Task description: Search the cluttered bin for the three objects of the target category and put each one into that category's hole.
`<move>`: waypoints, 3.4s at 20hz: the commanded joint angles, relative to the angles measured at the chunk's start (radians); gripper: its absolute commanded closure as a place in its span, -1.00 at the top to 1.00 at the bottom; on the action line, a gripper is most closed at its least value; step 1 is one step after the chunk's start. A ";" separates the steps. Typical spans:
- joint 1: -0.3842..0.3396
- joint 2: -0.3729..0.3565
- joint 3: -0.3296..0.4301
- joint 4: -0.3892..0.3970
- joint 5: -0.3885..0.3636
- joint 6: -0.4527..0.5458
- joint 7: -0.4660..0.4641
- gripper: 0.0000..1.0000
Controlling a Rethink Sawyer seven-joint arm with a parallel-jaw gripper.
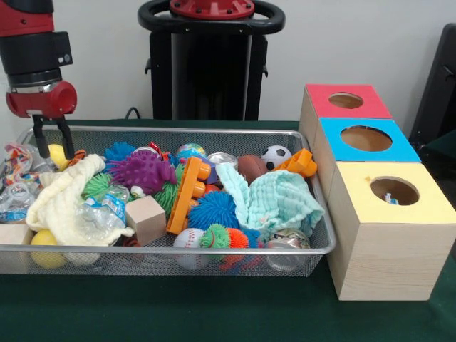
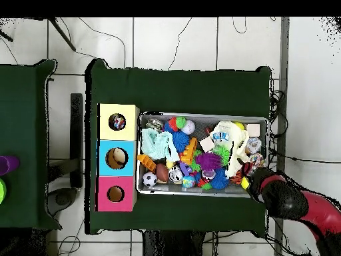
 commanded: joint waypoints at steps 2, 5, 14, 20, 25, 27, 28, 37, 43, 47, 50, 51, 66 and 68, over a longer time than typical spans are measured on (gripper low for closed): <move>-0.038 0.094 0.002 -0.001 -0.022 0.014 -0.056 1.00; -0.034 0.084 -0.001 0.006 -0.027 0.005 -0.044 1.00; -0.056 0.111 0.000 0.003 -0.033 0.003 -0.053 1.00; -0.062 0.112 0.014 -0.019 -0.026 0.032 -0.076 1.00; -0.084 0.151 0.030 -0.071 -0.009 0.087 -0.125 1.00; -0.096 0.171 0.045 -0.109 -0.006 0.120 -0.169 1.00; -0.103 0.185 0.050 -0.125 -0.011 0.128 -0.190 1.00; -0.168 0.300 0.109 -0.265 -0.046 0.224 -0.366 1.00; -0.188 0.373 0.173 -0.385 -0.114 0.286 -0.530 1.00; -0.201 0.436 0.198 -0.448 -0.134 0.313 -0.600 1.00; -0.199 0.496 0.210 -0.513 -0.137 0.342 -0.668 1.00; -0.200 0.524 0.217 -0.535 -0.143 0.341 -0.698 1.00; -0.194 0.810 0.302 -0.677 -0.391 0.153 -1.077 1.00; -0.218 0.823 0.317 -0.655 -0.419 0.129 -1.102 1.00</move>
